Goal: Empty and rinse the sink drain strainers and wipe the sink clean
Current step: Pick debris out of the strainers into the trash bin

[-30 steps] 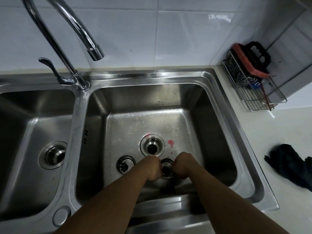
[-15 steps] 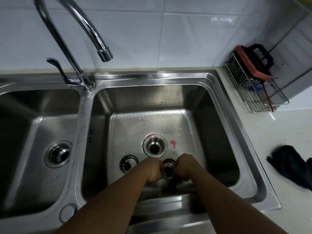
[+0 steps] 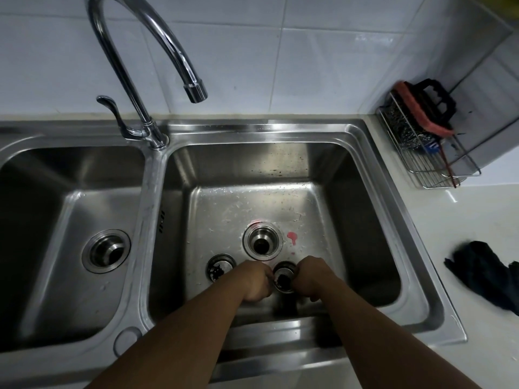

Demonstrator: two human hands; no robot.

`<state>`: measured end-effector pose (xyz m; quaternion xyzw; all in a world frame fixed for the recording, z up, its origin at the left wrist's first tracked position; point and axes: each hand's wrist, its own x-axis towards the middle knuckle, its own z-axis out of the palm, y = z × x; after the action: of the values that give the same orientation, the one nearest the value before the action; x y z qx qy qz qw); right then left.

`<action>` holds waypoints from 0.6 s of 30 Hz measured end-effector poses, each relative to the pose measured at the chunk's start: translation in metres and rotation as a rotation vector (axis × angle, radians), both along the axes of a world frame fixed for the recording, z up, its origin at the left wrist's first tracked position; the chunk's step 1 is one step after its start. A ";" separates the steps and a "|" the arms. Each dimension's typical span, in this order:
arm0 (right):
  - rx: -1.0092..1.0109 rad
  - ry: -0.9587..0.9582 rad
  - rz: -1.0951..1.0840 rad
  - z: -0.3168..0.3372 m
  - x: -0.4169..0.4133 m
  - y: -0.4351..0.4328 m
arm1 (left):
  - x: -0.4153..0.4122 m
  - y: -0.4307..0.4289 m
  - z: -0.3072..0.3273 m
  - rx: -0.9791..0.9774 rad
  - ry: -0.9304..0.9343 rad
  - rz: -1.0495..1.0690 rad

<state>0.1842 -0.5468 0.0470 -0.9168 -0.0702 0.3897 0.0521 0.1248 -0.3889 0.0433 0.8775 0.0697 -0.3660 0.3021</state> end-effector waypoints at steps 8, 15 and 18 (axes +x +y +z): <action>0.007 -0.017 -0.019 -0.002 -0.003 -0.001 | -0.007 0.010 0.000 0.009 -0.014 0.042; 0.013 -0.022 -0.039 -0.011 -0.007 0.000 | -0.011 0.008 -0.004 0.005 -0.025 0.045; 0.036 -0.056 -0.058 -0.008 -0.005 -0.003 | -0.011 0.007 -0.005 0.003 -0.042 0.039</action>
<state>0.1790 -0.5494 0.0394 -0.9280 -0.0521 0.3607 0.0778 0.1134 -0.3822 0.0379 0.8839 0.0811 -0.3413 0.3091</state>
